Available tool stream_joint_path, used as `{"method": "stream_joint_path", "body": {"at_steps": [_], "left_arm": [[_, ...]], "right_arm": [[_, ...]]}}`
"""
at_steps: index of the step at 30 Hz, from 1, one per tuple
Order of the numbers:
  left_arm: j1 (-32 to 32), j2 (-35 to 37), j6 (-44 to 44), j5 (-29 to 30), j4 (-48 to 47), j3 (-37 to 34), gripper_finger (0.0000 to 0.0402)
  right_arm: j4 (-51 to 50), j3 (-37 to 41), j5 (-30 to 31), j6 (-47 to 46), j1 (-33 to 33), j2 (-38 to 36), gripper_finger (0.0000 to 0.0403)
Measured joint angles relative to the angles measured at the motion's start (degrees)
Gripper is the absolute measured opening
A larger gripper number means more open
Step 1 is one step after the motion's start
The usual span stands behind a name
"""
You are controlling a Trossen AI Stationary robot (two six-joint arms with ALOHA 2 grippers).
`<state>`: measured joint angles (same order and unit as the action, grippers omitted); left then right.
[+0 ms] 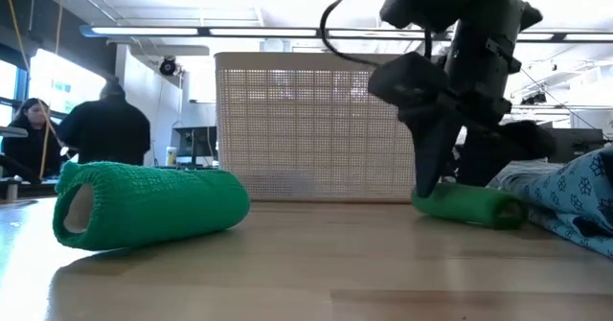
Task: Pick & place medical supplies in basket/bin
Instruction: Put the green bandage into the white bin
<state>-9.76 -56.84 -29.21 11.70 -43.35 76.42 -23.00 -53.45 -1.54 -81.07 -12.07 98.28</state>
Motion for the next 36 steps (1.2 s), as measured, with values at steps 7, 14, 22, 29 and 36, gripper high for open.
{"method": "stream_joint_path", "body": {"at_steps": [7, 14, 22, 29, 36], "left_arm": [[0.00, 0.04, -1.20, 0.00, 0.00, 0.00, 0.0060], [0.00, 0.06, -1.62, -0.04, -0.03, 0.00, 0.0060], [0.00, 0.06, -1.22, -0.04, 0.00, 0.00, 0.0060], [0.00, 0.06, -1.07, -0.04, 0.27, 0.00, 0.0060], [0.00, 0.06, -1.09, -0.04, 0.39, 0.00, 0.0060]], "right_arm": [[2.01, -0.26, -5.99, 0.03, 0.06, 3.01, 0.0155], [2.43, 0.11, -6.15, 0.04, 1.10, -2.14, 0.0098], [28.35, -0.24, 7.84, 9.56, 6.04, -13.57, 0.0080], [18.64, -17.16, 10.25, 29.78, 18.13, -15.20, 0.0079], [-10.59, -40.68, 13.33, 40.87, 30.66, -6.57, 0.0079]]}}
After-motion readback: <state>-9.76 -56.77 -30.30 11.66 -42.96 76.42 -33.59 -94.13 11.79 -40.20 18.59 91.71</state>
